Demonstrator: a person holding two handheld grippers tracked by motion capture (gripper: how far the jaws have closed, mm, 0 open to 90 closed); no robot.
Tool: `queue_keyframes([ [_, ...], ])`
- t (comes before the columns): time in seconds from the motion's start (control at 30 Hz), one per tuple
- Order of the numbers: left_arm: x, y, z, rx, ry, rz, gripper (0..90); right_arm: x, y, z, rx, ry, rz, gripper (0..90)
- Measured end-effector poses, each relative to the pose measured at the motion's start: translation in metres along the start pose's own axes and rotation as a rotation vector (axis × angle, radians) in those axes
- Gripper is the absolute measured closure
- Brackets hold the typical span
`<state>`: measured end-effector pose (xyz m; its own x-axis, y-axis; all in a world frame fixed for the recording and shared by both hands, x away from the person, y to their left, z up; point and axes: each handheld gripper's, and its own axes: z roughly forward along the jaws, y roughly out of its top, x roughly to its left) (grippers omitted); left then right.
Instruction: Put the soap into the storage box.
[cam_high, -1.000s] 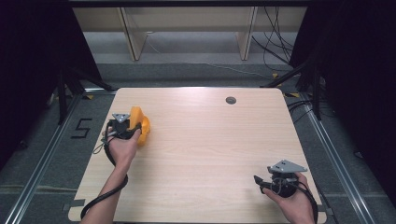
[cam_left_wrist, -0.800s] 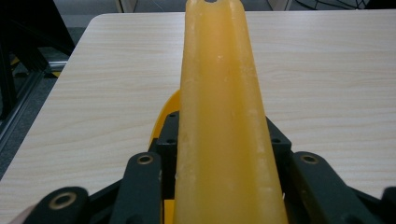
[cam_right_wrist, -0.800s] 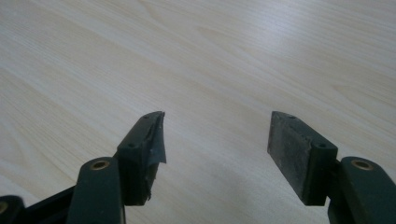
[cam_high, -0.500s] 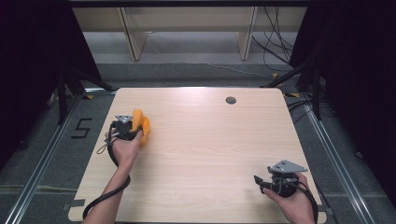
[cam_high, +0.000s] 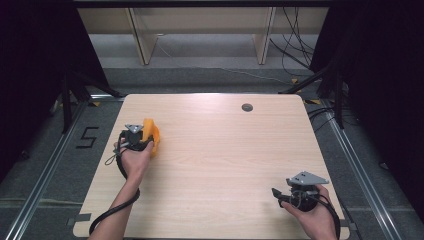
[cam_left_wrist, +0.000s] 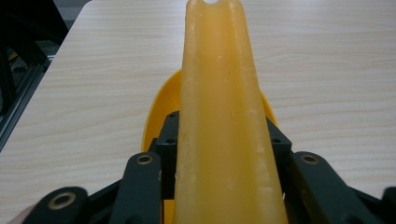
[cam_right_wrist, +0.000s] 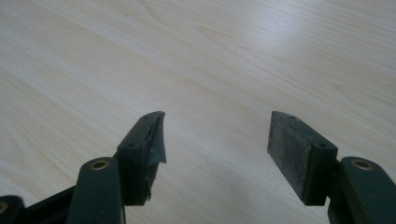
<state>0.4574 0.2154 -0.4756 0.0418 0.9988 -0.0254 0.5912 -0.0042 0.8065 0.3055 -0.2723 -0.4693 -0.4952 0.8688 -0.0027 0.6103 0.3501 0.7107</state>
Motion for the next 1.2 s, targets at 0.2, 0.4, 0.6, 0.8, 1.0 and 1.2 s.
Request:
queue_keyframes([
  [0.2,0.001,0.000,0.000,-0.002,-0.015,0.019,60.1,-0.002,0.000,0.001,-0.013,0.009,-0.029,37.1],
  [0.4,0.002,0.001,0.000,0.003,-0.020,0.030,59.8,-0.001,0.000,0.001,-0.016,0.001,-0.026,37.0],
  [0.6,0.001,0.002,0.000,-0.004,-0.030,0.024,55.3,-0.002,0.000,0.001,-0.013,0.010,-0.032,36.9],
  [0.8,0.002,0.001,-0.002,-0.012,-0.047,0.013,43.0,0.000,0.000,0.000,-0.002,-0.004,-0.009,36.9],
  [1.0,0.004,0.004,-0.010,-0.019,-0.060,0.025,36.7,0.000,0.000,0.000,-0.001,-0.005,-0.008,36.9],
  [1.2,0.005,0.003,-0.023,-0.009,-0.085,0.028,30.9,0.001,-0.001,0.000,-0.008,-0.006,-0.007,36.9],
])
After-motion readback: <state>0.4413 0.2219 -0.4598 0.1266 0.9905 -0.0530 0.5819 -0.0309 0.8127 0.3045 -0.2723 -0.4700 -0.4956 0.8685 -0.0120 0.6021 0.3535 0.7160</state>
